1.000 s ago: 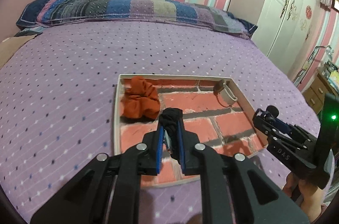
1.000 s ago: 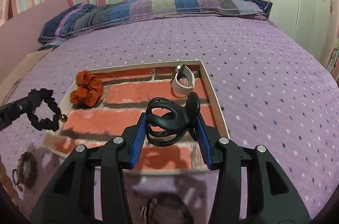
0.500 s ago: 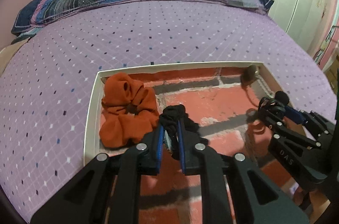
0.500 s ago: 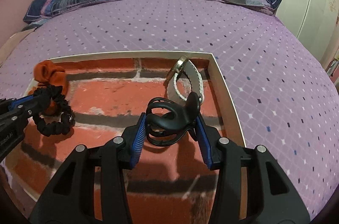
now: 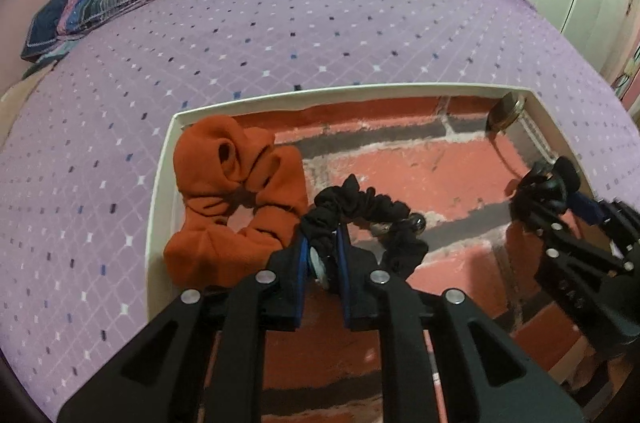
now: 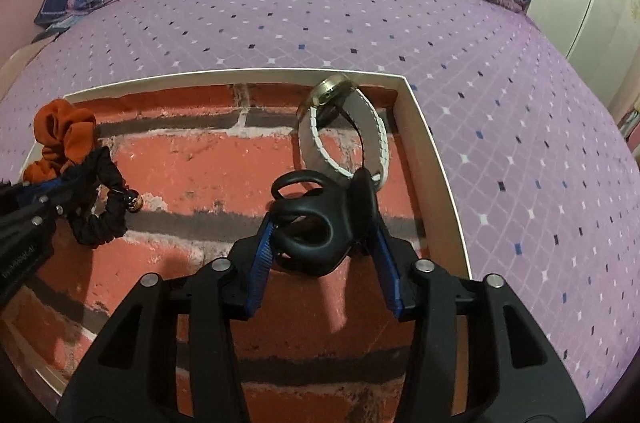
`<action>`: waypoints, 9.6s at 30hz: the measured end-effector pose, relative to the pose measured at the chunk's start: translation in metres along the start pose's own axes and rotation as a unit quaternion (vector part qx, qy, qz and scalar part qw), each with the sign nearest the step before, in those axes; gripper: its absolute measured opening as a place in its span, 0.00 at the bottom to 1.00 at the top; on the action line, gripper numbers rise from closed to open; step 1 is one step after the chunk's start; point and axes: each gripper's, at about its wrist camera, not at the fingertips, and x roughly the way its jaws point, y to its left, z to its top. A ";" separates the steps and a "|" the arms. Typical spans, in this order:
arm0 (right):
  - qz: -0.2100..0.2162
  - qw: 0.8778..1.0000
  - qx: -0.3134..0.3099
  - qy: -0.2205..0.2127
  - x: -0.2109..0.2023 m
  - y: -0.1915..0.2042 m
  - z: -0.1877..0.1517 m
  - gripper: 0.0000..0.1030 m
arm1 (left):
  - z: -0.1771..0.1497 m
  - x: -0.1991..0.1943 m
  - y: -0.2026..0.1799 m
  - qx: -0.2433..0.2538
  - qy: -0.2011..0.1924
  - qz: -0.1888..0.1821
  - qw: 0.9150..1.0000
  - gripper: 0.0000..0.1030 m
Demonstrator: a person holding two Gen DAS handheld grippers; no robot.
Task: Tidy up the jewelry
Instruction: 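Carry hair tie and claw clip into the tray and open both tools, then withdraw both tools from the tray toward the remaining jewelry, then grasp the dark tassel pendant with the left tool while the right tool grasps the black braided bracelet, then carry pendant and braided bracelet into the brick tray while opening both tools, then move the left tool to the black hair tie while the right tool approaches the red string charm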
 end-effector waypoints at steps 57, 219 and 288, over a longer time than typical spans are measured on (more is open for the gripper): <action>-0.029 0.992 0.047 -0.115 -0.218 -0.043 -0.158 0.96 | -0.180 -0.224 0.037 -0.043 -0.118 -0.029 0.992 0.90; 0.017 0.998 0.057 -0.026 -0.049 -0.032 -0.049 0.35 | -0.056 -0.042 0.032 -0.036 -0.040 0.001 0.999 0.48; -0.023 0.991 0.055 -0.120 -0.213 0.001 -0.225 0.96 | -0.287 -0.211 0.190 -0.113 -0.091 0.031 0.989 0.92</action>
